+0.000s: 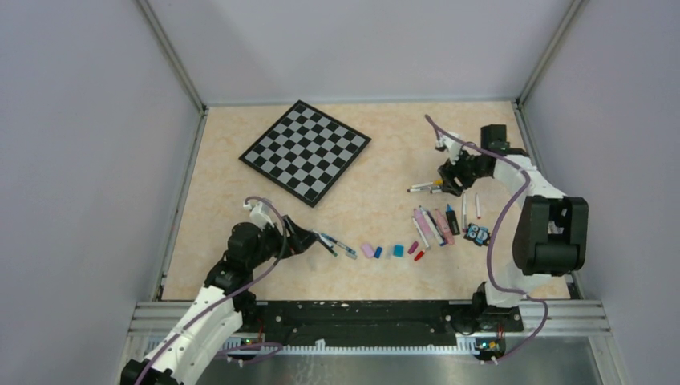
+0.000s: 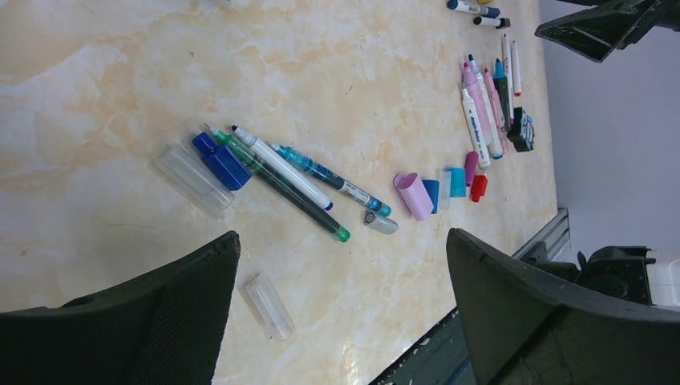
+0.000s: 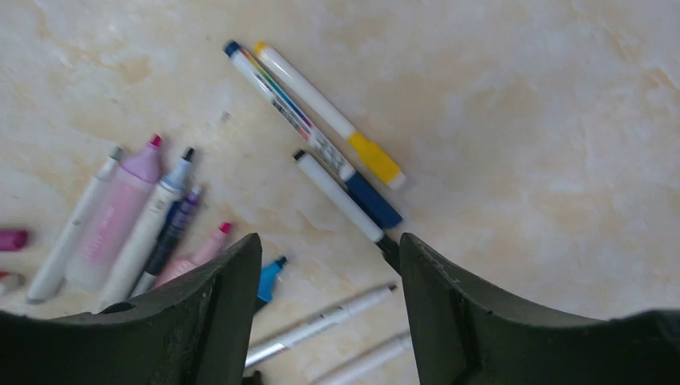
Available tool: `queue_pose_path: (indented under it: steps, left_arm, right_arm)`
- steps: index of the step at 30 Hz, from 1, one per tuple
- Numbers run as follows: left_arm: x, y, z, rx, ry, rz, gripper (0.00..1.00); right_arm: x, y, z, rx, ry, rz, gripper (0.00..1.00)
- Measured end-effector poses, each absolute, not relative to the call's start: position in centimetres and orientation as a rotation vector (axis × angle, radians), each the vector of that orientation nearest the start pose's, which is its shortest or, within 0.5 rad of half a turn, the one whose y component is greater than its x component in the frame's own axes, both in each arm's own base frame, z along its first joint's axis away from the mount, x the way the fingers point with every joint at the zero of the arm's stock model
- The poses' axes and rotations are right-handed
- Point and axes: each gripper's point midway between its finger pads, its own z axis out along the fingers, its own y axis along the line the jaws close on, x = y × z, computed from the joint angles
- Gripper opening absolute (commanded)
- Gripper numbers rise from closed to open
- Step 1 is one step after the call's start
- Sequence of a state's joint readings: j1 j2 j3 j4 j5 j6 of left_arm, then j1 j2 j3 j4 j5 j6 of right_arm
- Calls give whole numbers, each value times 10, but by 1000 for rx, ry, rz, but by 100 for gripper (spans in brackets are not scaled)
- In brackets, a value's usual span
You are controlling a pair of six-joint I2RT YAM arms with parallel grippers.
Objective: Open the pen caps
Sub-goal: Pick up the pen from the center of the board.
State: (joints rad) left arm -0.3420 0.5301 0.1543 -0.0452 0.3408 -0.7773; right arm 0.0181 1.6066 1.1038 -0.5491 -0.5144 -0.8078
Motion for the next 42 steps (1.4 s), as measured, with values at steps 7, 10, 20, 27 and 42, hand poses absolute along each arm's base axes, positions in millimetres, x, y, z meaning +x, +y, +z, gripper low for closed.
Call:
queue_pose_path:
  steps: [7, 10, 20, 27, 42]
  left_arm:
    - [195, -161, 89, -201, 2123, -1020, 99]
    - [195, -161, 89, -201, 2124, -1019, 99]
    - [193, -160, 88, -204, 2132, -1017, 99]
    - [193, -160, 86, -207, 2141, -1015, 99]
    - [191, -159, 80, -214, 2156, -1011, 99]
  right_arm:
    - [369, 18, 88, -1345, 2086, 309, 59]
    - [381, 19, 87, -1463, 2042, 324, 56]
    - [384, 15, 57, -1758, 1965, 411, 51]
    - [378, 18, 39, -1886, 1949, 431, 45]
    - [381, 15, 31, -1951, 1965, 381, 37]
